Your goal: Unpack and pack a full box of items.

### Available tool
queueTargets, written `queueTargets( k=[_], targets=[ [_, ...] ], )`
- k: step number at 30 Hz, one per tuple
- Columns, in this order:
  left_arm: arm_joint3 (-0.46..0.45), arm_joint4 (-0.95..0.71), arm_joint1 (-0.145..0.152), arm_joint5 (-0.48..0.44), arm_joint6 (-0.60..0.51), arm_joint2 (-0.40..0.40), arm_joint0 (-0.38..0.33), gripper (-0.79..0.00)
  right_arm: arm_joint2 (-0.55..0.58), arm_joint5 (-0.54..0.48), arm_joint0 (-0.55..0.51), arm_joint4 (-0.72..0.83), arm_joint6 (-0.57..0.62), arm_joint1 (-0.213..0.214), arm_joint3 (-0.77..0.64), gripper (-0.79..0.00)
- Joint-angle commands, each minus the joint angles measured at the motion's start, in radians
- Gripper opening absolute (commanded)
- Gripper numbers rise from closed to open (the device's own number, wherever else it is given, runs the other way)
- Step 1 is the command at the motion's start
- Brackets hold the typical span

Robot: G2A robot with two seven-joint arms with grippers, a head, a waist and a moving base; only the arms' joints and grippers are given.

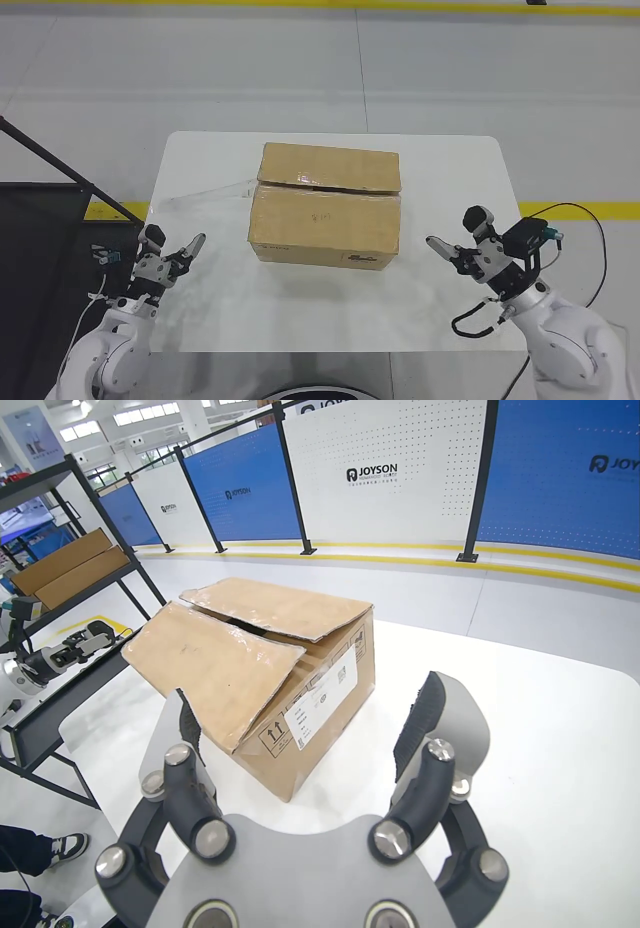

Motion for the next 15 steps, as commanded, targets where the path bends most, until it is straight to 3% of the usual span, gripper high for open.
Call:
queueTargets(
  k=[1,6,15],
  targets=[
    [-0.010,-0.006,-0.001,-0.007,-0.011,0.010,-0.010,0.000,-0.017,0.023,0.008,0.015,-0.006,-0.002,0.005,0.000],
    [-0.027,-0.003,-0.004,0.001,-0.011,0.028,-0.031,0.000,-0.074,0.037,0.105,0.160,0.063,-0.003,0.081,0.000],
    [-0.076,-0.110,-0.007,-0.026,-0.031,0.000,-0.041,0.000,-0.138,-0.030,0.333,0.552,0.371,0.010,0.334,0.000]
  ],
)
